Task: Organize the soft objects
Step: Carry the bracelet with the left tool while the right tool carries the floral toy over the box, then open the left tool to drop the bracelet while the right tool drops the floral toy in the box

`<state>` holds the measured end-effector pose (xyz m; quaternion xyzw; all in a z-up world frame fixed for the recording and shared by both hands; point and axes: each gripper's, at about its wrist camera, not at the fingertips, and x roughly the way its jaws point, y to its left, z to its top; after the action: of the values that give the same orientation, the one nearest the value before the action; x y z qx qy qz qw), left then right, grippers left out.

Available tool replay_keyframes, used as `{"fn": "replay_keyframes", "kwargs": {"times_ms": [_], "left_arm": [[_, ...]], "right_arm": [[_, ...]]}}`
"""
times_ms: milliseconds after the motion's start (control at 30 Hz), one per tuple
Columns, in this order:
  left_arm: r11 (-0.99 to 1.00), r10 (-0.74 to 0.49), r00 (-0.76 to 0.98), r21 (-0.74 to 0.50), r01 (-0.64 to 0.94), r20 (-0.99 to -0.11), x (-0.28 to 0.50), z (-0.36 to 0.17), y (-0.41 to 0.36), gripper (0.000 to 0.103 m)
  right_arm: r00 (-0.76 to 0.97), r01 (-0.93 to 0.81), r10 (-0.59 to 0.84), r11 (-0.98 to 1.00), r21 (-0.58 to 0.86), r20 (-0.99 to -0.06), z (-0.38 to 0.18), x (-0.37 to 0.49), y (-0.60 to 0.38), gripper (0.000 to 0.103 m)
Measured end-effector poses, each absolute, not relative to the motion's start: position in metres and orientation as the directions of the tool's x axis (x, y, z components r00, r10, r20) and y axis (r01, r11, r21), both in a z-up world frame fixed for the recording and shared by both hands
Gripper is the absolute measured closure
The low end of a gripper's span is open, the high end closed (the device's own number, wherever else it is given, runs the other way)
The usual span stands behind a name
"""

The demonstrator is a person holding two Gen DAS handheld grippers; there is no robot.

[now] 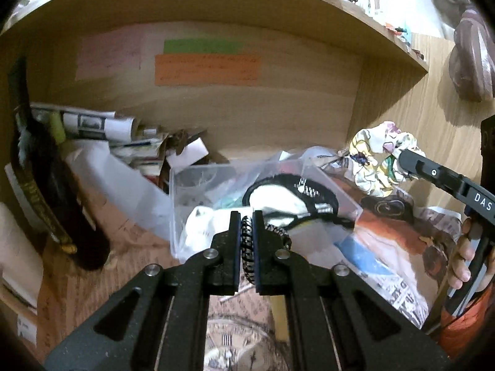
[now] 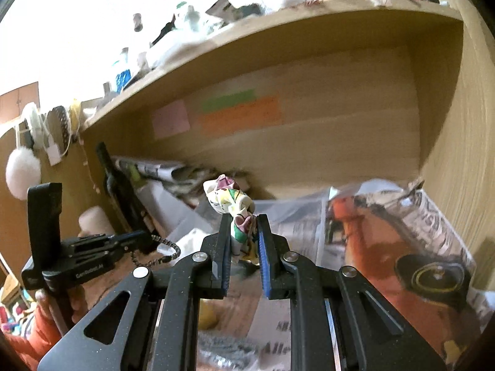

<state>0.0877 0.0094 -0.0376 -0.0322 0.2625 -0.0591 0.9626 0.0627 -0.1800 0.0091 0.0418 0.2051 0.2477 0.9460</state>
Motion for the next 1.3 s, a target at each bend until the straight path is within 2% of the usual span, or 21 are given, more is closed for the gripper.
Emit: {"fn": "replay_keyframes", "kwargs": {"times_ms": [300,567,800,1000,1100,1200,1267,1300], "left_arm": [[0.992,-0.125,0.837,-0.095,0.087,-0.532,0.13,-0.043,0.007,0.097],[0.992,-0.121,0.805,-0.094,0.081,-0.581,0.161,-0.061,0.0,0.097],[0.989,-0.148,0.751,-0.11,0.1,-0.643,0.182,-0.079,-0.006,0.097],[0.989,-0.147,0.734,-0.097,0.11,-0.663,0.182,-0.085,-0.013,0.097],[0.989,-0.146,0.734,-0.096,0.111,-0.663,0.18,-0.083,-0.013,0.091],[0.989,-0.146,0.738,-0.092,0.114,-0.659,0.176,-0.081,-0.014,0.081],[0.99,-0.142,0.746,-0.088,0.111,-0.651,0.171,-0.078,-0.014,0.066],[0.99,-0.14,0.755,-0.088,0.108,-0.64,0.166,-0.075,-0.013,0.063]], "right_arm": [[0.812,-0.404,0.433,0.901,0.16,-0.391,0.003,0.095,-0.18,0.089],[0.774,-0.372,0.402,0.914,0.163,-0.489,-0.026,0.126,-0.175,0.089],[0.737,-0.345,0.333,0.934,0.097,-0.588,-0.047,0.138,-0.164,0.089],[0.714,-0.356,0.317,0.932,0.067,-0.624,-0.054,0.139,-0.16,0.087],[0.712,-0.359,0.313,0.931,0.058,-0.629,-0.054,0.138,-0.159,0.085],[0.715,-0.361,0.307,0.931,0.044,-0.628,-0.052,0.134,-0.158,0.081],[0.721,-0.362,0.305,0.932,0.038,-0.622,-0.048,0.129,-0.158,0.075],[0.724,-0.362,0.305,0.932,0.037,-0.619,-0.047,0.128,-0.158,0.073]]}}
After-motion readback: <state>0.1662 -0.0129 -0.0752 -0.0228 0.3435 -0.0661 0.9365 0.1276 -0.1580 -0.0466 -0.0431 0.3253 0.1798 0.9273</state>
